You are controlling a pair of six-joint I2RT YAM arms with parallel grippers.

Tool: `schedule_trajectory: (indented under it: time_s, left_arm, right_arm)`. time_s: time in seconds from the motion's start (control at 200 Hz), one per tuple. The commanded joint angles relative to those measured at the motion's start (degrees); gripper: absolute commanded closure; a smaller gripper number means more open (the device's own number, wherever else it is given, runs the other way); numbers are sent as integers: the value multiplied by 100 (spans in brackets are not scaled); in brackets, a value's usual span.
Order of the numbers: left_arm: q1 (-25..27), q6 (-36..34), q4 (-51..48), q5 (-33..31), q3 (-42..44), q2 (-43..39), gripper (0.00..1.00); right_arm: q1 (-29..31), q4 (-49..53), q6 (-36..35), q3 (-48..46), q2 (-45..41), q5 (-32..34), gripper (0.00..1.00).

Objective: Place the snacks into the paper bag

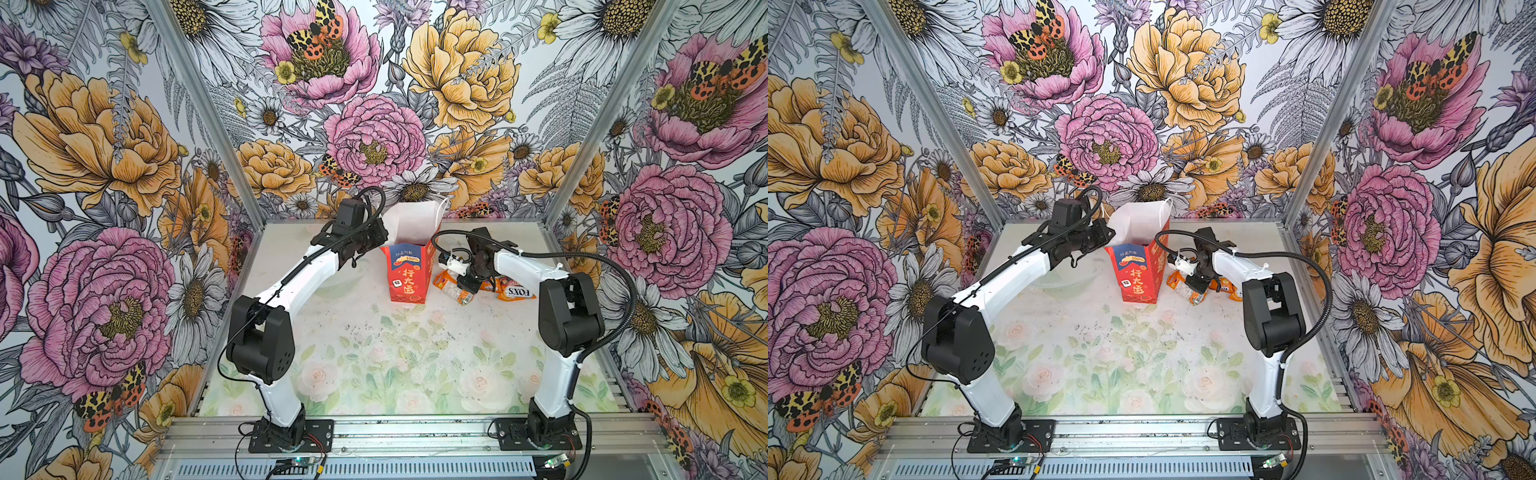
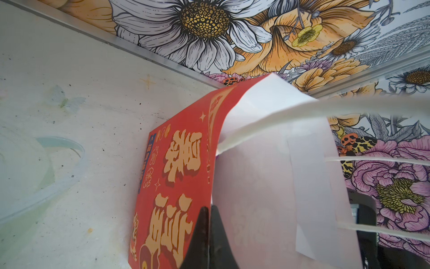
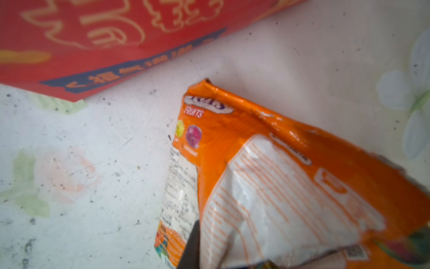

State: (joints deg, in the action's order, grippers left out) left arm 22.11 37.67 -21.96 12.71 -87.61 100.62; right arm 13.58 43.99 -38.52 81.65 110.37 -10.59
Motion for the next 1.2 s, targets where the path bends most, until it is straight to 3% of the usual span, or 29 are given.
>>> schedule_trajectory:
  time_s: [0.0, 0.295, 0.5, 0.861, 1.026, 1.196]
  left_arm:
    - [-67, 76, 13, 12, 112, -118, 100]
    - [-42, 65, 10, -49, 95, -110, 100]
    - [-40, 65, 15, -39, 78, -77, 100]
    - [-39, 70, 14, -8, 51, -16, 100]
    - [-24, 74, 9, -5, 43, -16, 100]
    - [-32, 74, 9, -3, 17, 15, 100]
  right_arm:
    - [20, 128, 428, -145, -546, -131, 100]
    - [7, 180, 1147, -629, -1316, -571, 100]
    - [6, 208, 1970, -946, -1356, -682, 100]
    - [65, 540, 3489, -521, -643, -11, 100]
    - [97, 917, 3988, -143, -332, 514, 100]
    - [121, 1206, 4209, 27, -121, 566, 100]
